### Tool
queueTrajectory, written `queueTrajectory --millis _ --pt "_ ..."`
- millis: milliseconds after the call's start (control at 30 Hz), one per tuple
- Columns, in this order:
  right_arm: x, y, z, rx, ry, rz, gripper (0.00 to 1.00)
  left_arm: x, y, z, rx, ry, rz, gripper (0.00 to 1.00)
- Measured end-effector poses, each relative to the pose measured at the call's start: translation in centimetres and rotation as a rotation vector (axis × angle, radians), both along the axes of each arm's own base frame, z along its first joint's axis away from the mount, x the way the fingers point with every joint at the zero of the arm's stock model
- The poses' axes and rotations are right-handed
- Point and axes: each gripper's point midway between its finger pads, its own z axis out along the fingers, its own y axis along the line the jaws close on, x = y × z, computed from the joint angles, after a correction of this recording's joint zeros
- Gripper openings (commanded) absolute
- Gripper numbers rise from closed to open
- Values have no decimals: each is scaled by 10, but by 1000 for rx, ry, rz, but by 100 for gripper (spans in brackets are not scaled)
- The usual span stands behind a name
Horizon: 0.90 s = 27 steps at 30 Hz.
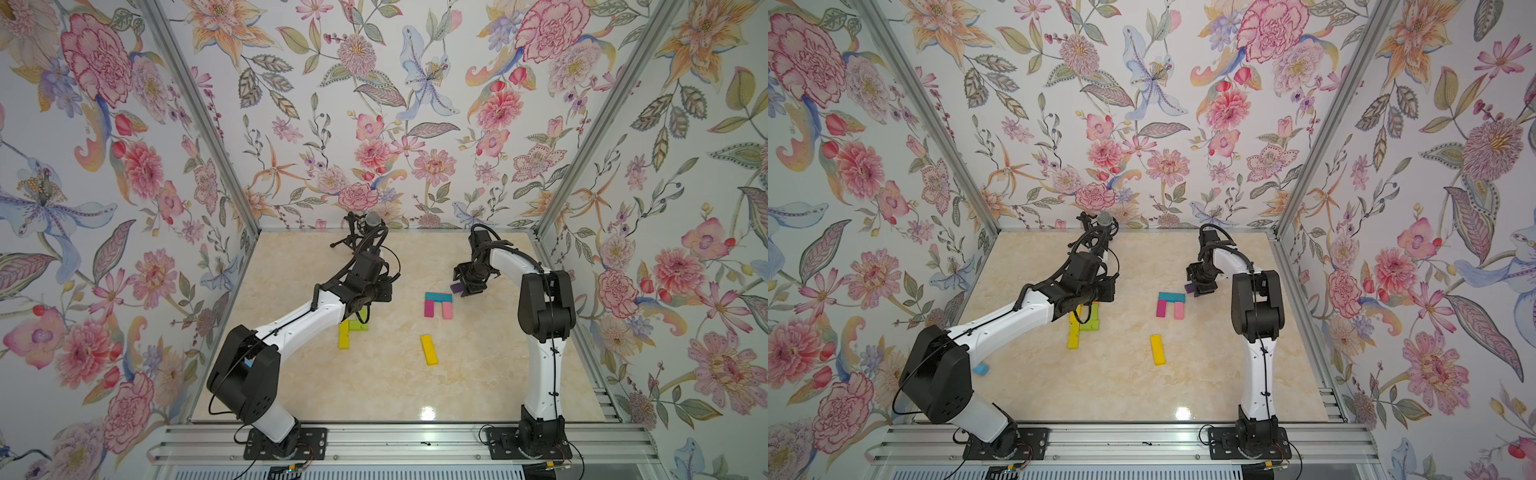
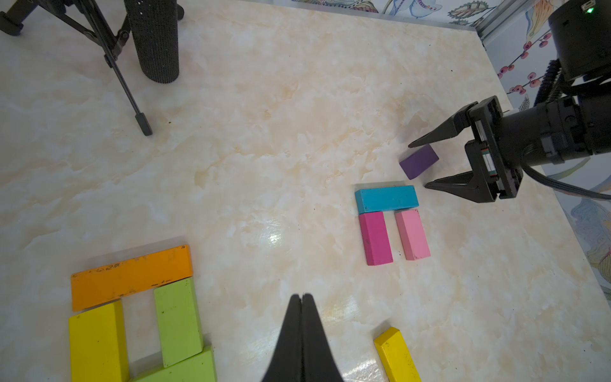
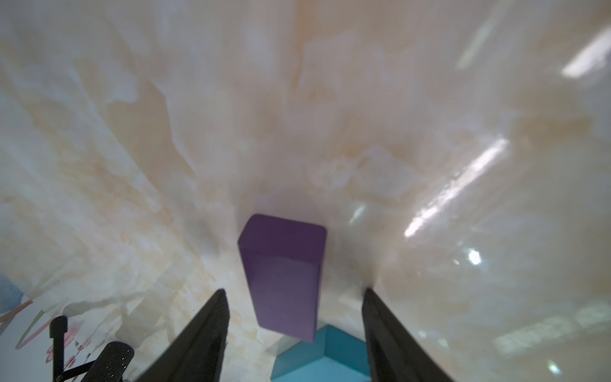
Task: Assemble the letter p with building blocks
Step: Pick up the building block from the center of the board.
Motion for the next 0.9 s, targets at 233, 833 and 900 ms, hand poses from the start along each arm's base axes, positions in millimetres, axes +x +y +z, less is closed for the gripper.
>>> queueTrajectory --millis 233,833,900 --pt "-5 -3 -2 -4 31 -14 42 4 5 1 -4 -2 13 4" --pt "-55 -34 -6 -14 95 -62 16 10 9 3 -19 -10 23 2" --pt "-71 -48 -5 -34 104 -73 15 10 9 3 -21 -9 22 2"
